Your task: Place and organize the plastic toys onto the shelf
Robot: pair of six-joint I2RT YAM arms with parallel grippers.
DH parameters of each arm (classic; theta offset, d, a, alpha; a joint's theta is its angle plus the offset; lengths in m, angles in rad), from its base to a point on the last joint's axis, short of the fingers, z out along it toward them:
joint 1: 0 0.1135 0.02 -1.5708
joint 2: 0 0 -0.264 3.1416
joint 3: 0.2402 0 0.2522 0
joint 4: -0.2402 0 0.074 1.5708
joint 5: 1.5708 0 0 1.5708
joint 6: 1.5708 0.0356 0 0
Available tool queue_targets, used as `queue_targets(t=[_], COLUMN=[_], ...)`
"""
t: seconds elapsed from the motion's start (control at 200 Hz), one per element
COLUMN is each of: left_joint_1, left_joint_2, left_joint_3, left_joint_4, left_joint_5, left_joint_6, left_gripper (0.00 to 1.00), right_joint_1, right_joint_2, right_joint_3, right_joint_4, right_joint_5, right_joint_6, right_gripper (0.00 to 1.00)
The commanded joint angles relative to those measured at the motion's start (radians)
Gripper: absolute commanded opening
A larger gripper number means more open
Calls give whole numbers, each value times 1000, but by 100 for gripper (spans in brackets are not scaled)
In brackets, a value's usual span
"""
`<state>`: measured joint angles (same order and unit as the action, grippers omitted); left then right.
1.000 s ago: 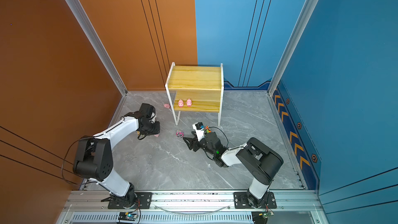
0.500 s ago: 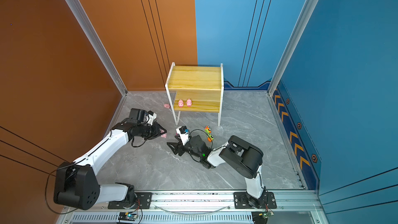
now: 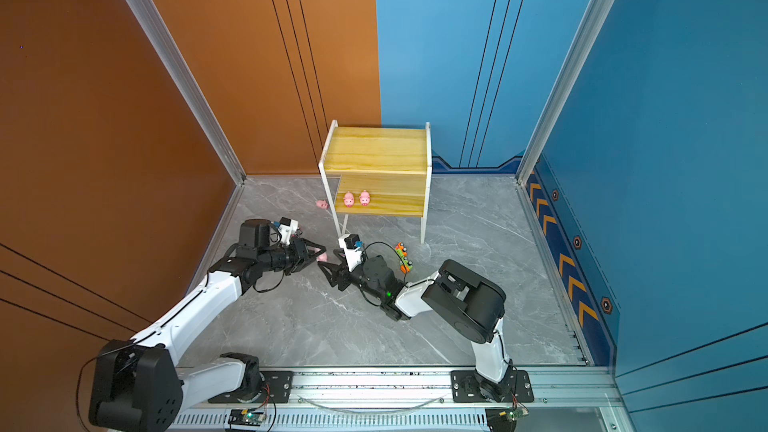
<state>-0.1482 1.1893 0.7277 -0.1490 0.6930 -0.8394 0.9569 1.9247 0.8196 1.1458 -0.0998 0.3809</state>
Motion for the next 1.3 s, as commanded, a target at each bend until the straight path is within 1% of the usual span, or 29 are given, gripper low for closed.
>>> queue_targets(t=[0.0,0.055,0.185,0.305,0.626,0.776,0.996,1.186,1.296], left_joint_1=[12,13,15,14,12,13,13,18,20], left_joint_2=[-22,-27,-32,-33,-37,-46,-56,-59,-53], left_joint_3=[-28,-28,-33,-38,-57,-61,-59,-53,-55], left_joint_4=[76,78,85,88,102,103,103,86,84], left_joint_5=[39,38,40,43,45,42,37,25,19], left_joint_6=[-51,-53,-62,-61,-66,-66,-63,-41,-30], left_gripper=[31,31,32,33,34,35,37,42,48], right_joint_1=[8,8,3,2,2,-4,-3,0,4], right_joint_2=[24,24,23,23,28,24,19,-1,-18], right_joint_3=[28,34,54,70,94,90,86,61,49], right_joint_4=[25,27,2,-8,-17,-11,-25,-49,-74], right_joint_5=[17,21,17,7,7,27,43,53,54], right_joint_6=[23,23,15,16,9,16,20,-10,-35], right_gripper=[63,61,51,46,42,43,31,25,24])
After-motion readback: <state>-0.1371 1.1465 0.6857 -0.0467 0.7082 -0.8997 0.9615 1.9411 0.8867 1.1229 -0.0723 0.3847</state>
